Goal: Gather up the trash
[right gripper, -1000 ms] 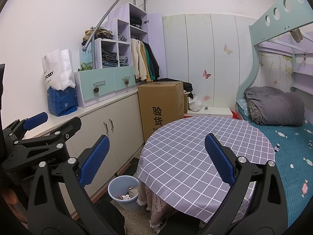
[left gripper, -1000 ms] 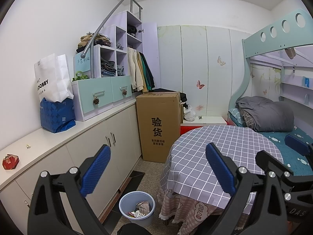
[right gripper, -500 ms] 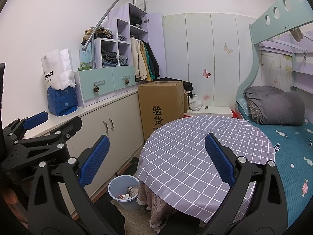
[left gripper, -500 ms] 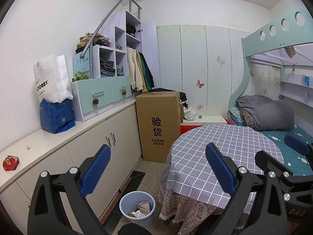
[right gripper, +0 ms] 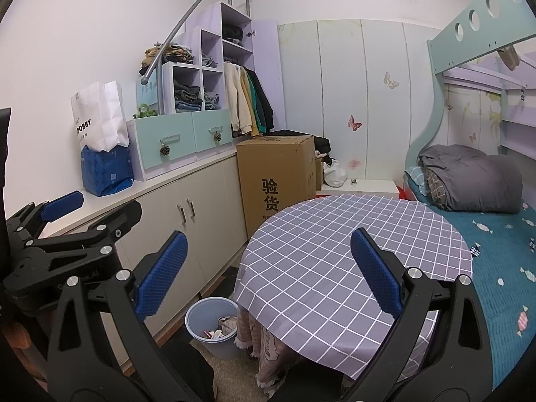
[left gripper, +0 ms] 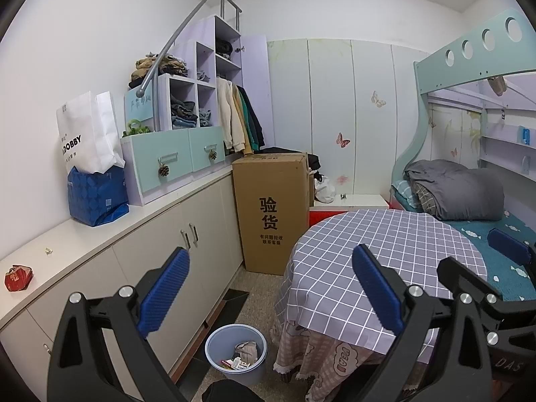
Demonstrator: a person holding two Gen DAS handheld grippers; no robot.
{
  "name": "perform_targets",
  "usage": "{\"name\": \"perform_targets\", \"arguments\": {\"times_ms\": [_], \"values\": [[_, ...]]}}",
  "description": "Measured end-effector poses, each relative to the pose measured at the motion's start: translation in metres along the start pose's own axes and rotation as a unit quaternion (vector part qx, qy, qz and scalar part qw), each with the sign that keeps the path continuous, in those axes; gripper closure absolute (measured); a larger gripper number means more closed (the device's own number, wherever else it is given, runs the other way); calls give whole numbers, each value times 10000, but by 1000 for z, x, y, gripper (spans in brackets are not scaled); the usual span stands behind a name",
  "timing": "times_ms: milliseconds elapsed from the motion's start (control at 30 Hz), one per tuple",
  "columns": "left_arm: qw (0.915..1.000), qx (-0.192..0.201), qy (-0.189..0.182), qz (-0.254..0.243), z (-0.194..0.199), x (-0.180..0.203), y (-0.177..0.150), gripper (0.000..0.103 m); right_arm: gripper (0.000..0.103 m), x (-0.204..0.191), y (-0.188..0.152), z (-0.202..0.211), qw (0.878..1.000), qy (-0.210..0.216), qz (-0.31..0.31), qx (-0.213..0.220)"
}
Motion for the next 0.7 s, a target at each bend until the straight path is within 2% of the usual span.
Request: {"name": "perform_targets", "arguments": {"times_ms": [700], "values": [[9999,-132,17,-23,-7,-5,-13,7,7,-1,-6,-10,9998,76,-88,-155]]}}
Point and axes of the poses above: each gripper's, at about its wrist camera, not at the fingertips, and z roughly against the way its jaws point, x to its right, y to its top, the point moved 10 cm from there along -z, roughly the way its jaws point, and after that the axes turned 3 degrees about z, right-handed, at the moved point
